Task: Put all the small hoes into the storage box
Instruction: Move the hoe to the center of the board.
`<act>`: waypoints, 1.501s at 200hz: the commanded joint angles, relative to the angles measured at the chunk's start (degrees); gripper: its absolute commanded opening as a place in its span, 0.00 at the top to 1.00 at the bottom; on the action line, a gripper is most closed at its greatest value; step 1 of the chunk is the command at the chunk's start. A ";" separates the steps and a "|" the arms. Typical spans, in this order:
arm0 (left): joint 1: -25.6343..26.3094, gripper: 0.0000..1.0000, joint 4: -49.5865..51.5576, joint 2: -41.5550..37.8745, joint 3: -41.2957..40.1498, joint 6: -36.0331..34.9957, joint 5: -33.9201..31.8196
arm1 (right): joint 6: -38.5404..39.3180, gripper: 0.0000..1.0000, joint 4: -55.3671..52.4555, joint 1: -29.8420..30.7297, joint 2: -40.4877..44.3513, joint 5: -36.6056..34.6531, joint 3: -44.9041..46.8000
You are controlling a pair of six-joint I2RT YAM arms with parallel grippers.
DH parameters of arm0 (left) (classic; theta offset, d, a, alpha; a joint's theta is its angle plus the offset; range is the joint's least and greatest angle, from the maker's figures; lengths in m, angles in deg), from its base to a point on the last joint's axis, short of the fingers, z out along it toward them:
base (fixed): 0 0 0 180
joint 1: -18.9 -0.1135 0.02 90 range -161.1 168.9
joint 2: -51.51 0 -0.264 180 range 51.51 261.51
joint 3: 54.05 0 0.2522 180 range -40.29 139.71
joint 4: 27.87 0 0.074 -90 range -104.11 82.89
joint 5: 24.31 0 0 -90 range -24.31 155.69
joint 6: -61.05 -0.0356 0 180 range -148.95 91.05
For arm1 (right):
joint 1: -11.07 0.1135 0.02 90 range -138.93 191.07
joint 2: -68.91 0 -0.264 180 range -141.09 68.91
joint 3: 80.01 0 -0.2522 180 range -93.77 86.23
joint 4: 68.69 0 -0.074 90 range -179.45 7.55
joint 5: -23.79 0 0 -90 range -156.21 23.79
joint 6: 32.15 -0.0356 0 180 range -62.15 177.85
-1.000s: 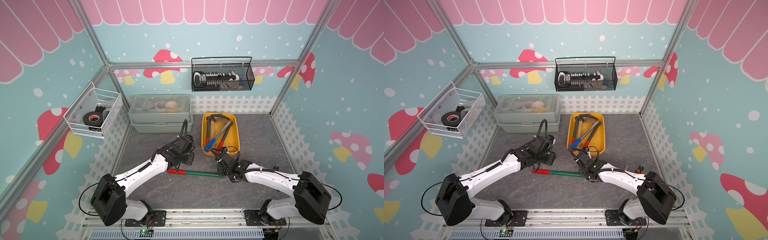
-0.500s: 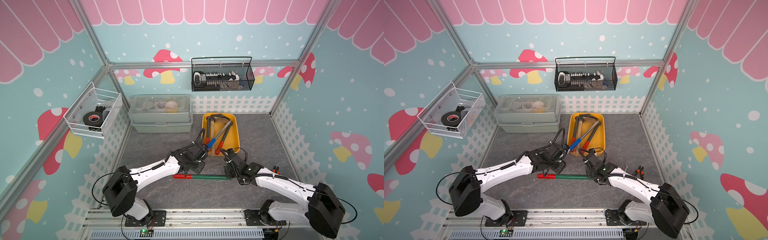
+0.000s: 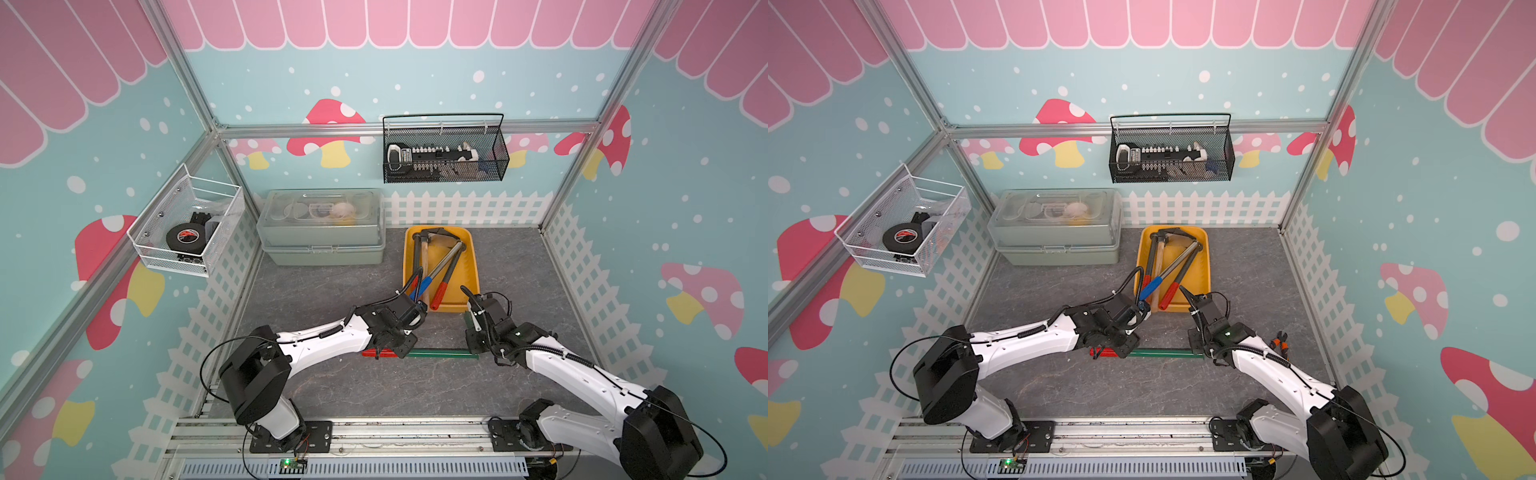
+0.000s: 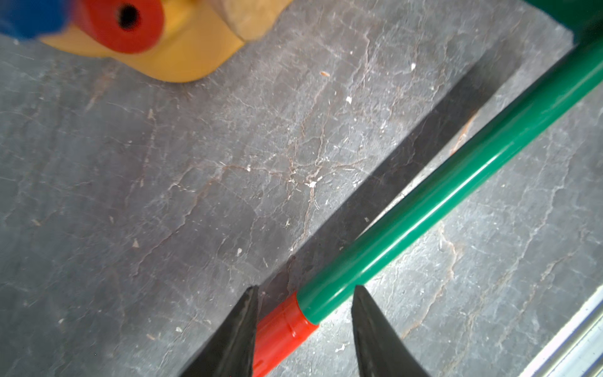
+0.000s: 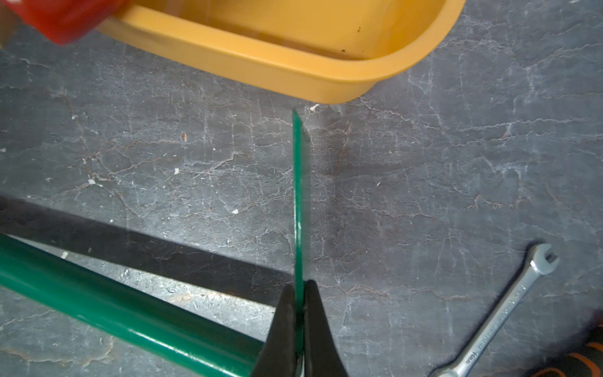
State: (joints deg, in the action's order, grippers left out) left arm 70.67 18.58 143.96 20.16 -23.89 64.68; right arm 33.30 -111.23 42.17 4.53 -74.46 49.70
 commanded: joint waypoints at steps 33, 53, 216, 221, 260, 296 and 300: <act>0.96 0.52 -1.05 2.27 1.12 -2.41 1.67 | 0.04 0.97 1.80 -0.85 -1.18 2.01 0.73; 1.44 0.52 -1.09 2.80 0.74 -2.34 2.26 | -0.27 0.95 1.79 -1.27 -1.53 1.76 0.85; 3.52 0.52 -0.74 5.90 1.40 -4.49 -0.17 | 0.32 0.78 2.07 -6.56 -7.63 1.90 -2.64; 3.49 0.52 -0.65 6.06 1.50 -4.53 -0.26 | 0.21 0.76 1.85 -6.66 -7.69 1.64 -2.74; 3.51 0.52 -0.05 5.14 1.85 -4.55 -1.09 | -0.75 0.65 0.99 -6.83 -6.74 1.44 -2.36; 3.51 0.52 1.96 4.59 2.76 -4.71 -1.57 | -0.68 0.64 0.12 -7.40 -6.50 0.08 -2.62; 3.51 0.52 2.09 4.60 2.80 -4.79 -1.68 | -0.56 0.65 0.04 -7.45 -6.62 0.08 -2.71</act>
State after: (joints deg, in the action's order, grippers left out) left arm 74.10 18.93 149.36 21.05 -26.84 64.15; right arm 33.17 -109.56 35.37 -2.68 -72.87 48.21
